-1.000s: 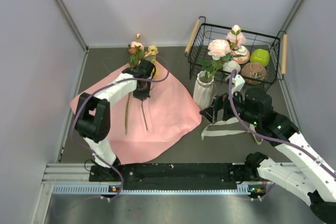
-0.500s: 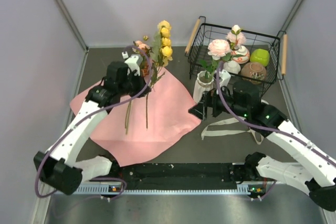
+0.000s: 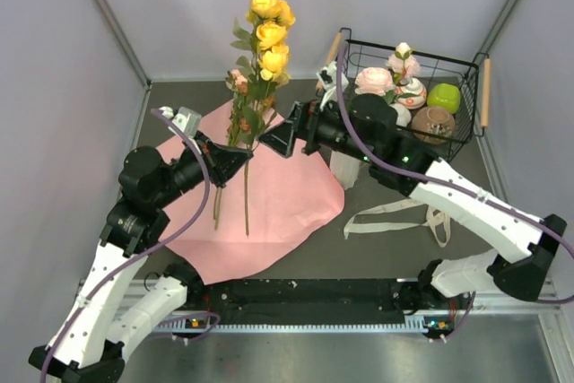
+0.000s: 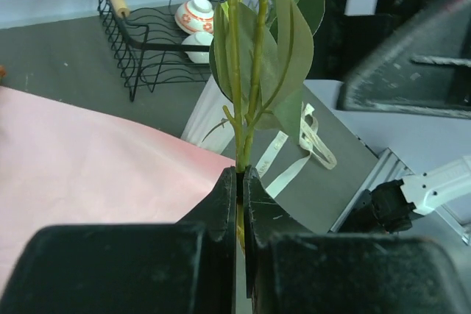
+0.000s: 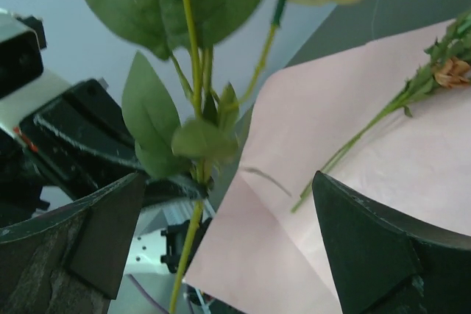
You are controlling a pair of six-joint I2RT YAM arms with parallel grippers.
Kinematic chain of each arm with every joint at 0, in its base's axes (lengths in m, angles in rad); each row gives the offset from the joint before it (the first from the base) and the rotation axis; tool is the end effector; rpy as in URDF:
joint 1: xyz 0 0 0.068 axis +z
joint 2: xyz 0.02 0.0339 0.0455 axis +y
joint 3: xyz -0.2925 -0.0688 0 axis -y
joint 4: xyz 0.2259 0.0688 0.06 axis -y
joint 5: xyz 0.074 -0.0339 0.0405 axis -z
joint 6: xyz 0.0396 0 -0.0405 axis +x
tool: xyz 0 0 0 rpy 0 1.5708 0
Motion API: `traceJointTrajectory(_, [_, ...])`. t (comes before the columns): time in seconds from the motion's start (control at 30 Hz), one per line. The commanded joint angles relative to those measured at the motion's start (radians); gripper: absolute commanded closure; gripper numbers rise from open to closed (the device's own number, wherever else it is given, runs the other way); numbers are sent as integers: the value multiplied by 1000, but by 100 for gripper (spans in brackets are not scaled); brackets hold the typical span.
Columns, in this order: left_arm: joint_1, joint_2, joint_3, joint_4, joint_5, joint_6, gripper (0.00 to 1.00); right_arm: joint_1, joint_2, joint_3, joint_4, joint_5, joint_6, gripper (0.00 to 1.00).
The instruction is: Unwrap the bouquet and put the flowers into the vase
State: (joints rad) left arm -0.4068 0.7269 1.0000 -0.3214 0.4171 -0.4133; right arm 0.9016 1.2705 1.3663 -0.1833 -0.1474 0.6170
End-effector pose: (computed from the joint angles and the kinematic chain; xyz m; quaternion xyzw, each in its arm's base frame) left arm 0.0973 -0.0594 0.4213 0.1405 0.7088 -0.4065 0.5592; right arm 0.1600 0.2117 0.4644 -0.1535 0.7209 0.5031 0.4512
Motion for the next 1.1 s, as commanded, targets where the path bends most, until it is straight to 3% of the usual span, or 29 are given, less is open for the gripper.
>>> traceJointTrajectory(0.0, [-3, -1, -12, 58, 66, 4, 100, 57, 91, 144, 84, 84, 23, 3])
traceJointTrajectory(0.27, [-3, -23, -31, 61, 97, 30, 100, 69, 168, 163, 140, 144, 27, 22])
traceJointTrajectory(0.3, [-3, -24, -32, 61, 98, 31, 100, 69, 174, 163, 148, 143, 23, 36])
traceJointTrajectory(0.6, [0, -11, -25, 26, 146, 50, 99, 71, 152, 151, 176, 114, -87, 93])
traceJointTrajectory(0.63, [-1, -6, -15, 21, 149, 50, 81, 69, 132, 151, 176, 105, -115, 96])
traceJointTrajectory(0.77, [-1, -38, -32, 42, 105, 36, 45, 69, 57, 146, 137, 88, -270, 100])
traceJointTrajectory(0.9, [-1, -83, -44, 39, 40, 42, 32, 69, -52, 120, 105, 141, -460, 100])
traceJointTrajectory(1.07, [-1, -75, -44, 25, 11, 54, 31, 69, -167, 87, 111, 273, -730, 100])
